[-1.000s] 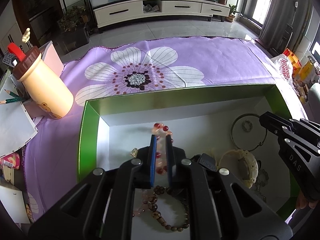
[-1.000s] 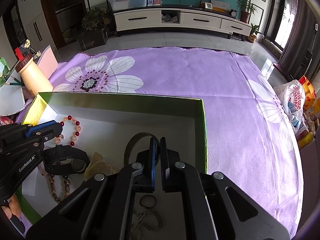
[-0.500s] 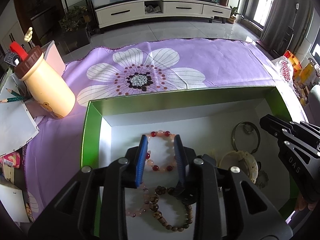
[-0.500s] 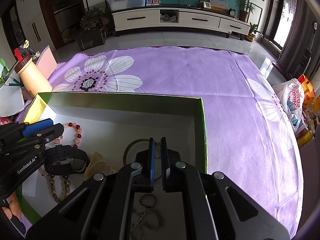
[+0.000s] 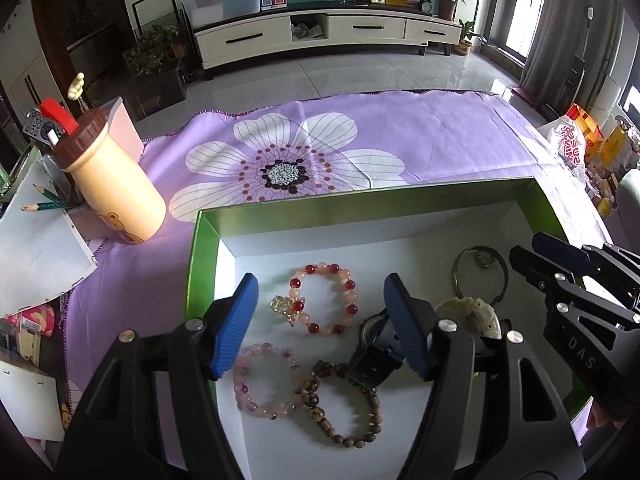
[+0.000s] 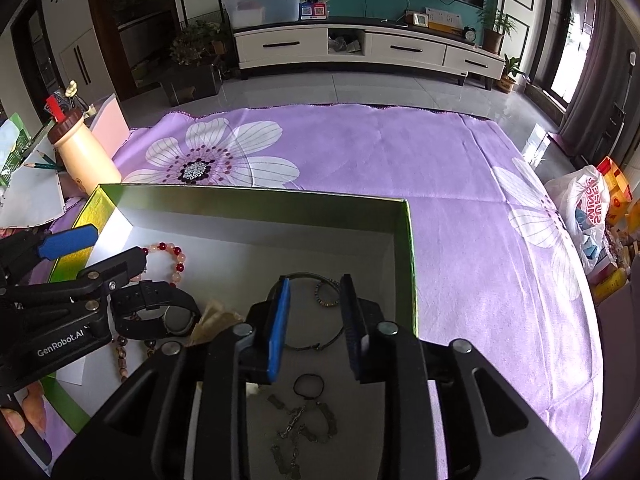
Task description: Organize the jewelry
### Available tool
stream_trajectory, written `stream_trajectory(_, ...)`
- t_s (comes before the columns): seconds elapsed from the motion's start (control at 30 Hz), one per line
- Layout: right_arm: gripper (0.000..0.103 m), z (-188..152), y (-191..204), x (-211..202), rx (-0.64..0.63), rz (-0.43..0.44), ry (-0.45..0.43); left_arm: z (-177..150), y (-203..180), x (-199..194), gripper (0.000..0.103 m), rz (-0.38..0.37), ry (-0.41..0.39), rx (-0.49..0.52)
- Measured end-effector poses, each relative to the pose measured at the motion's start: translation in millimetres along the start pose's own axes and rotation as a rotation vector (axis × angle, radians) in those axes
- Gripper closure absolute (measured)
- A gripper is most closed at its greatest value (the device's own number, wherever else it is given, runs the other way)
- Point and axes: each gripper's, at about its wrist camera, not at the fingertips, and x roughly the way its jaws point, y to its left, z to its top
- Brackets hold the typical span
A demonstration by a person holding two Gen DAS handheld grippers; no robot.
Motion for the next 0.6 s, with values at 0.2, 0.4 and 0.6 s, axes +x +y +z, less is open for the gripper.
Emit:
stream_trajectory(0.2,0.06,-4.1,-0.5,-11.8,-0.001,-0.012,-0.006,-4.5,2.8,-12.8,0.023,0.018,-0.006,-0.006)
stream_trajectory(0.4,0.038,-11.5,0.4,-37.1,-0.011,-0.033,-0.027,-11.9,7.4,-35.8,0.009,0.036,-0.012,-0.014)
stream_trajectory(0.6,0.02,-19.8,3.1,-57.9,-0.035,-0.056,-0.033,-18.9,11.2,-61.0,0.002,0.039,-0.031,-0.042)
